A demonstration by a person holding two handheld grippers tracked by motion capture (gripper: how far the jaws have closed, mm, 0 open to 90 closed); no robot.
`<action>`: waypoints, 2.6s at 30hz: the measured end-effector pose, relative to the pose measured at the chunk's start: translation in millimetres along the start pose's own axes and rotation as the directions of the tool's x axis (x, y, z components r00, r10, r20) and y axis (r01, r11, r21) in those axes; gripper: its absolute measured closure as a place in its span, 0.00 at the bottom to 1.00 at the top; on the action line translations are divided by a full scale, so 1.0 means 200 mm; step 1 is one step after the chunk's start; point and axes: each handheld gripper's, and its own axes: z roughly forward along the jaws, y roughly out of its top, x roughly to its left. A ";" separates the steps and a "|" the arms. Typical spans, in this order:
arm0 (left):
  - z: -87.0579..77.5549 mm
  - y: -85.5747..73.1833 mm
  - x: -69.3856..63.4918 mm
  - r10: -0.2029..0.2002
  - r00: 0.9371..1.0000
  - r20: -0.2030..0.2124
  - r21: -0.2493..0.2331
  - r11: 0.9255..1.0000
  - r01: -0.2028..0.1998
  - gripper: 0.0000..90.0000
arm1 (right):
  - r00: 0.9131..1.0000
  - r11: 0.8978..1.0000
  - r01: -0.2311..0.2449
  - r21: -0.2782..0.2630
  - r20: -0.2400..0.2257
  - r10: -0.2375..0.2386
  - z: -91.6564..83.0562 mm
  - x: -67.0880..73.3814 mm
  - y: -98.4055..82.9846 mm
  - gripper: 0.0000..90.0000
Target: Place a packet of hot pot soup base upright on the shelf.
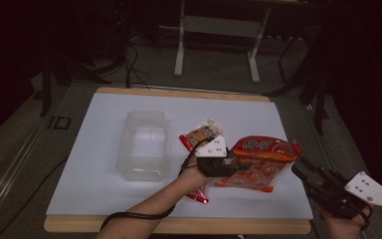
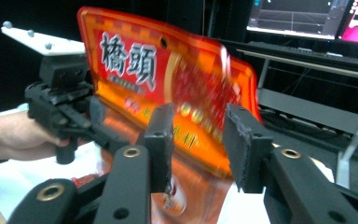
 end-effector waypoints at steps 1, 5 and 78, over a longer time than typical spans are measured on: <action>-0.01 0.02 0.00 0.002 1.000 -0.007 -0.008 1.000 -0.002 0.80 | 1.000 1.000 0.004 0.000 0.000 -0.004 0.00 0.01 0.00 0.66; -0.06 0.08 0.01 0.012 0.999 -0.041 -0.026 1.000 -0.014 0.80 | 1.000 1.000 -0.001 -0.003 0.000 0.001 0.01 0.02 0.01 0.48; -1.26 -0.23 0.47 -0.222 0.641 -0.735 -0.256 0.966 0.042 0.80 | 0.990 0.990 -0.028 0.140 -0.135 0.047 0.26 0.07 -0.19 0.16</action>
